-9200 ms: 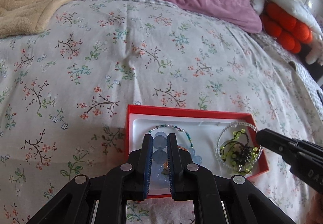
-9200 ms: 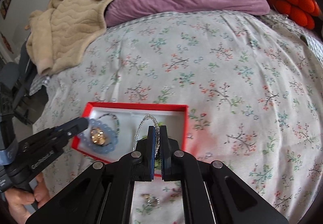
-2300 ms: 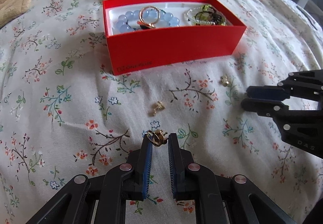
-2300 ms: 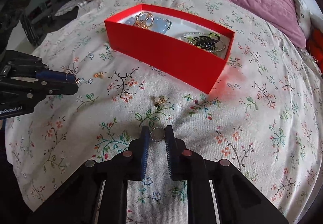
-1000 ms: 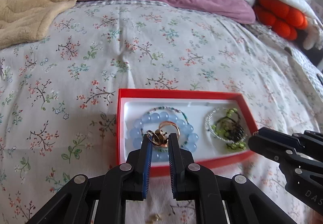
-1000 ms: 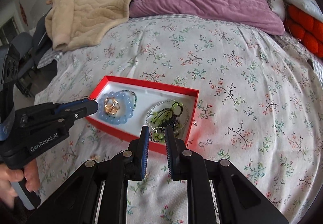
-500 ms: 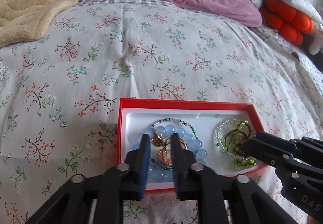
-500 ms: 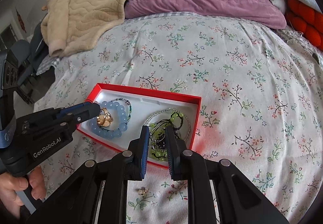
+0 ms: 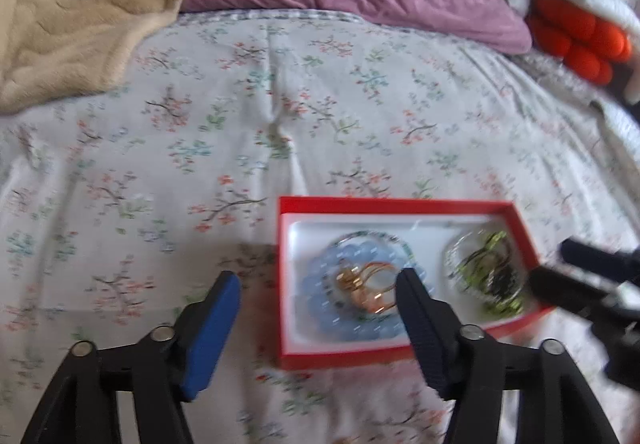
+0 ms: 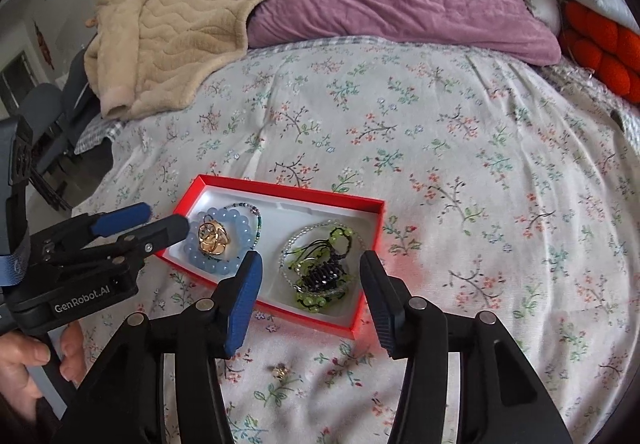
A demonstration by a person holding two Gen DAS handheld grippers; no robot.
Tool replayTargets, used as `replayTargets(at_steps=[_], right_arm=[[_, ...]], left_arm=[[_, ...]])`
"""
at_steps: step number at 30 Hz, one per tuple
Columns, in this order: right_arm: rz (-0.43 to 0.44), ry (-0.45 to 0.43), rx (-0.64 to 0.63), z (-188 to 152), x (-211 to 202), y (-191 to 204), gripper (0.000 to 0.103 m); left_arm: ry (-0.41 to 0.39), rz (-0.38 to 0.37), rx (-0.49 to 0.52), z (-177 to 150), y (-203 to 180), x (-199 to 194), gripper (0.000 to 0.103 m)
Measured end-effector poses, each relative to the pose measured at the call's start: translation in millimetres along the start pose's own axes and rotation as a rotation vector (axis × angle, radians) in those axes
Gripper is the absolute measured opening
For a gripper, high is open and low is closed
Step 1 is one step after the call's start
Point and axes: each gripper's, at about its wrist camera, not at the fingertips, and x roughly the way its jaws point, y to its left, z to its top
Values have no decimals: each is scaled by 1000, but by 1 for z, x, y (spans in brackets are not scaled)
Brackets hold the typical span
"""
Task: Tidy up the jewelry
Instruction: 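Carry the gold charm and silver ring into the red box and open both tools, then grasp the small gold earring with the left tool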
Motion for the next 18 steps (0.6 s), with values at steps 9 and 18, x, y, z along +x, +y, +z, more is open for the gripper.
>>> replayTargets(at_steps=[9, 18], right_arm=[[-70, 6, 1, -9, -21, -7, 70], [-141, 54, -10, -30, -29, -4, 76]], left_arm=[[47, 39, 4, -16, 12, -14, 94], [170, 50, -30, -42, 23, -10, 95]])
